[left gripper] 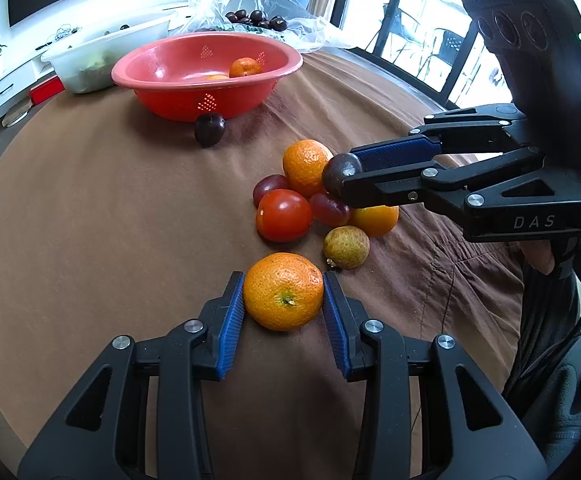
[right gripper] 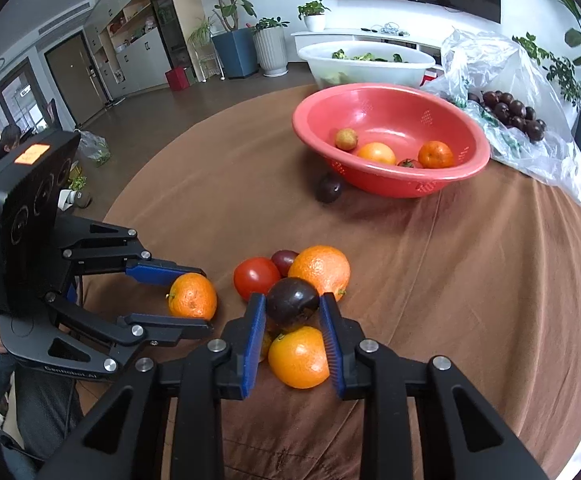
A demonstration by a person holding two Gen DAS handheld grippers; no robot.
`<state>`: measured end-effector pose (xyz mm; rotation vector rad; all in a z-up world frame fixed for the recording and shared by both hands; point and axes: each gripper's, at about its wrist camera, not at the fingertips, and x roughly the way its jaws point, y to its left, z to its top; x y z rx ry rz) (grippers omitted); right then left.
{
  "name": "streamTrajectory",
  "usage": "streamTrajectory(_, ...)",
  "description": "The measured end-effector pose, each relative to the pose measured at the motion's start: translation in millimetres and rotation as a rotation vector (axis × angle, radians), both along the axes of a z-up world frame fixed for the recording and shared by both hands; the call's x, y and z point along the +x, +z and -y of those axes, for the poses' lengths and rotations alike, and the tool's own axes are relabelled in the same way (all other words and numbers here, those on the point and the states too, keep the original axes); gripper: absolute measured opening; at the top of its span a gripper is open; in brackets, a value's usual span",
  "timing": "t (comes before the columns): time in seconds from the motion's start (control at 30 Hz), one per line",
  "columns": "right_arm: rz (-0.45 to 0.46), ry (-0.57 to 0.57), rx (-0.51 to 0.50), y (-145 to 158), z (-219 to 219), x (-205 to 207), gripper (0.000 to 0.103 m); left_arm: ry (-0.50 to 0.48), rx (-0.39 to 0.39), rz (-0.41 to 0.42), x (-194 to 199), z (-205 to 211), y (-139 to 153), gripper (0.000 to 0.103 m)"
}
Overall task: Organize fruits
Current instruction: 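Grasp a dark plum with the right tool while the left tool holds the orange, then carry the orange and plum into the red bowl and open both tools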
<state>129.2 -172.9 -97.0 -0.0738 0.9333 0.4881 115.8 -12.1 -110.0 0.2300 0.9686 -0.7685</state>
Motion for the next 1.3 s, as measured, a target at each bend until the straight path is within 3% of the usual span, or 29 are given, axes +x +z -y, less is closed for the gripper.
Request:
streamTrajectory(0.87,0.019,-0.046,0.078,15.4,24.3,-13.5,0.028,0.033,-0.035,0.010,3.5,-6.7,7.8,0.036)
streamTrajectory(1.3,0.061,-0.128,0.086,37.0,56.8,5.4,0.028,0.104,-0.071,0.112,38.1,-1.8,54.8,0.036)
